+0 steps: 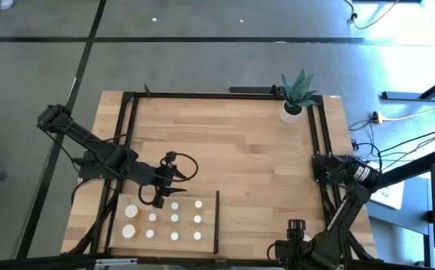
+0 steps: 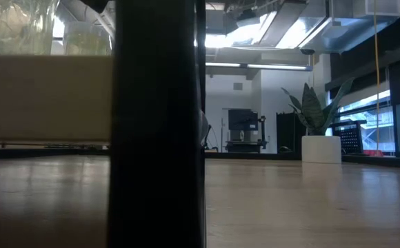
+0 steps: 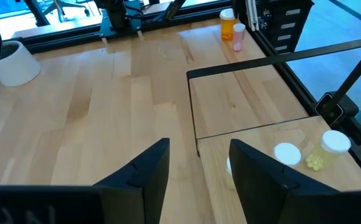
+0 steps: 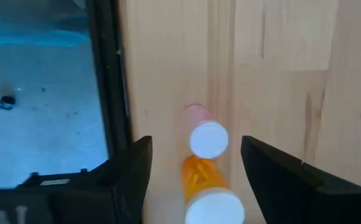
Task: Pick and place medicine bottles onto shelf by color
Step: Put the pink pill bottle on the shelf aligned with the other pink pill bottle
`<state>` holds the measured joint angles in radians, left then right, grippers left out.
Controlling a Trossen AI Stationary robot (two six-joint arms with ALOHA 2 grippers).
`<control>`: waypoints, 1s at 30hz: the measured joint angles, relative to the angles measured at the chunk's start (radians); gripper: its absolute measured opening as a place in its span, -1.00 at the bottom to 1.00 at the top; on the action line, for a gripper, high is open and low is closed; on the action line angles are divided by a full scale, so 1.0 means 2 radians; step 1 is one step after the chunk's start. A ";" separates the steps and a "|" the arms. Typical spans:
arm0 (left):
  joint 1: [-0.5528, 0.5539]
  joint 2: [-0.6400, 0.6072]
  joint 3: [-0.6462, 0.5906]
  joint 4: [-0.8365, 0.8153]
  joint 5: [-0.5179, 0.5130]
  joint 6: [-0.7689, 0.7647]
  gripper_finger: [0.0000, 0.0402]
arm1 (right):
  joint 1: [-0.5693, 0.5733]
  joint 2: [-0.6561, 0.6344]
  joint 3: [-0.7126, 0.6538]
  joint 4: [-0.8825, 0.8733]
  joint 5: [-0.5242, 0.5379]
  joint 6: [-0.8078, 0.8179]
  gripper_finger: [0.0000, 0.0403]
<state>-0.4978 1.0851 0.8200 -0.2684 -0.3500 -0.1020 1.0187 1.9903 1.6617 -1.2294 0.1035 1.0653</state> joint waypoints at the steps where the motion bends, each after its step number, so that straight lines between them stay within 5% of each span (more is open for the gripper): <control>1: 0.000 0.000 0.000 0.000 0.000 0.000 -0.21 | 0.000 0.002 0.000 -0.003 0.000 -0.001 0.23; 18: 0.000 0.000 0.000 0.000 0.000 0.000 -0.20 | 0.000 0.009 0.000 -0.012 0.030 0.001 0.23; 30: 0.000 0.000 0.000 0.000 0.000 0.000 -0.21 | -0.001 0.015 -0.061 0.014 -0.014 0.001 0.23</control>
<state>-0.4980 1.0855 0.8192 -0.2687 -0.3496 -0.1028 1.0168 2.0197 1.5404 -1.2017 0.0765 1.0676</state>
